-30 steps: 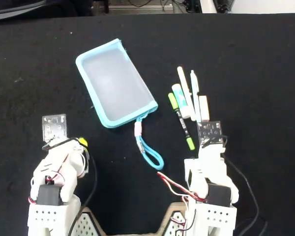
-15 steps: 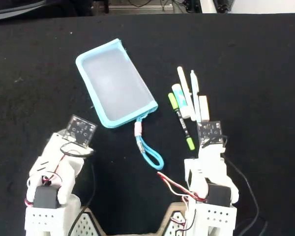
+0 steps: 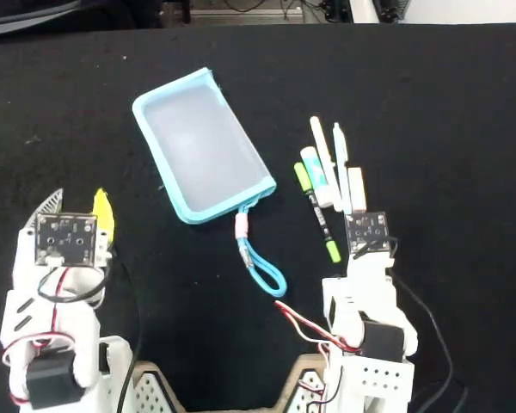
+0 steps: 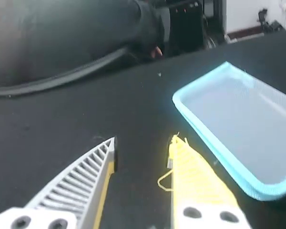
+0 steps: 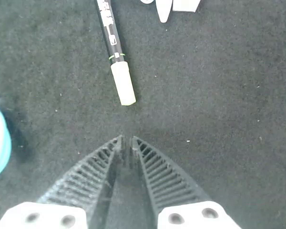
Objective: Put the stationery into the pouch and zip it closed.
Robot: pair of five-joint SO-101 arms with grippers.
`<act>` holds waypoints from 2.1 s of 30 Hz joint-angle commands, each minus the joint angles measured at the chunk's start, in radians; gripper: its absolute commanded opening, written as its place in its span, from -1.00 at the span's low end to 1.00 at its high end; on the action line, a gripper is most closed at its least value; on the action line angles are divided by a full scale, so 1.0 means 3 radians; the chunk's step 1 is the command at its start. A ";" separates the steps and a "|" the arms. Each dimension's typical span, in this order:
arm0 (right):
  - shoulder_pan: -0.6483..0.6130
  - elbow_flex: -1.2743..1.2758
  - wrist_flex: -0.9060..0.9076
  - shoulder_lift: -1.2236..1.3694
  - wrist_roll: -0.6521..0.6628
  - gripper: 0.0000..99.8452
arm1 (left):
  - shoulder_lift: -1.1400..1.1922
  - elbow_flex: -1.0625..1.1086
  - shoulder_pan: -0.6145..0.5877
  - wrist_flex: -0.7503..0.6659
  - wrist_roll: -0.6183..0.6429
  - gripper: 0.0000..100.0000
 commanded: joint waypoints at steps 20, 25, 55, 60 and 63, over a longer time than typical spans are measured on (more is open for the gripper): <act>0.0031 0.0013 -0.0010 -0.0320 -0.0020 -0.96 | 0.2097 -0.0985 -0.0003 0.0706 0.0174 -0.62; 0.0031 0.0013 -0.0010 -0.0320 -0.0020 -0.96 | 0.2567 -0.0985 0.0054 0.0680 0.0179 -0.62; 0.0031 0.0013 -0.0010 -0.0320 -0.0020 -0.96 | 0.4445 -0.1041 0.0596 -0.0481 0.0972 -0.62; 0.0031 0.0013 -0.0010 -0.0320 -0.0020 -0.96 | 0.4705 -0.0898 0.0596 -0.0506 0.0972 -0.62; 0.0031 0.0013 -0.0010 -0.0320 -0.0020 -0.96 | 0.4818 -0.0836 0.0586 -0.0598 0.0972 -0.62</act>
